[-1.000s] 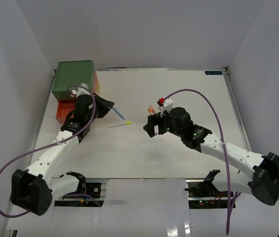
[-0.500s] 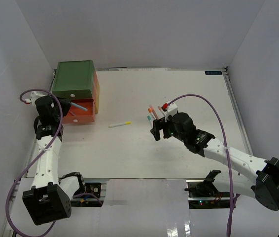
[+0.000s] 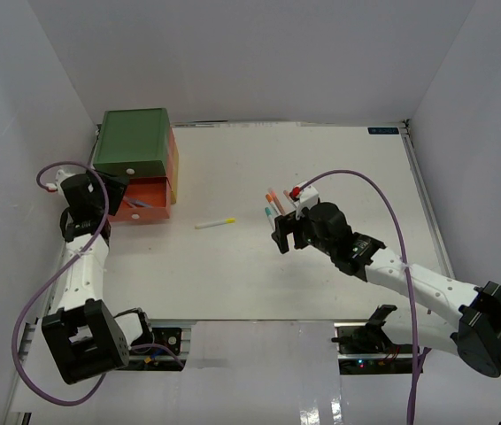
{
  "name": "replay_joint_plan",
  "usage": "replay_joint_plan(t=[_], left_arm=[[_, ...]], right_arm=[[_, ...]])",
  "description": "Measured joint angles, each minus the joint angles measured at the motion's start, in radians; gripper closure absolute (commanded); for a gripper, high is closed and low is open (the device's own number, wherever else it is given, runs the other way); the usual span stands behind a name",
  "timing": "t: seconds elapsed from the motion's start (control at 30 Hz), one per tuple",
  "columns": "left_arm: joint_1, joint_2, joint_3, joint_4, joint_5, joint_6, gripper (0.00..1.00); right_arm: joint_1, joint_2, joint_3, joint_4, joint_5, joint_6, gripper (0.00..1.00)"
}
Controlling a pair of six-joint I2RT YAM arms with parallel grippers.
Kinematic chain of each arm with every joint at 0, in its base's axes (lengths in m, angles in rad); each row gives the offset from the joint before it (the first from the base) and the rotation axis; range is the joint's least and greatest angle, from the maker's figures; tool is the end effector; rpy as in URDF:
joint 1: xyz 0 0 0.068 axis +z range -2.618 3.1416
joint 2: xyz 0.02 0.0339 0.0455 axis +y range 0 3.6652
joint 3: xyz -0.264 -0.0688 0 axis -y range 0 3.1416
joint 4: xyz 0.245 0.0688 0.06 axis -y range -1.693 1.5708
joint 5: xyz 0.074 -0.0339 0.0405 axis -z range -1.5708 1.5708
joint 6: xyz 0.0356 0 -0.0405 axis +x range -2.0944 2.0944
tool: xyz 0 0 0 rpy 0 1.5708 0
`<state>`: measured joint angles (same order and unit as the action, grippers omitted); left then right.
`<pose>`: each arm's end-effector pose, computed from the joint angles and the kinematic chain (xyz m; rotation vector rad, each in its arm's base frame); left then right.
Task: Sort the stationery into containers
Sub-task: Place the pen in the drawer, then pick up the pen from the center of the board.
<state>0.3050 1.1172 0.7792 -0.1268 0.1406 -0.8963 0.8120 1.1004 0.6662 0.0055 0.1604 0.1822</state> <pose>0.2428 0.0712 0.2772 -1.0944 1.7564 -0.5111 0.1742 0.1754 0.2548 -0.5273 1.9560 0.4769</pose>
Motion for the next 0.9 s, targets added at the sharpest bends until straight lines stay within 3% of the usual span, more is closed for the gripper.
replay_joint_plan(t=[0.2,0.3,0.4,0.6,0.9], left_arm=[[0.008,-0.002,0.005,-0.024,0.007,0.043,0.09],[0.008,-0.011,0.023,-0.071,0.007,0.100,0.03],[0.008,-0.055,0.033,-0.116,0.013,0.175,0.02],[-0.042,-0.249,-0.017,-0.145,0.119,0.307,0.04],[-0.249,-0.377,-0.183,-0.183,0.183,0.462,0.03]], right_arm=[[0.000,0.005,-0.001,-0.010,0.013,-0.008,0.04],[0.000,0.045,0.037,-0.055,0.037,-0.016,0.02],[-0.008,0.114,0.101,-0.093,0.060,-0.034,0.16],[-0.062,0.300,0.248,-0.148,0.074,-0.069,0.36],[-0.164,0.566,0.426,-0.192,0.048,-0.117,0.47]])
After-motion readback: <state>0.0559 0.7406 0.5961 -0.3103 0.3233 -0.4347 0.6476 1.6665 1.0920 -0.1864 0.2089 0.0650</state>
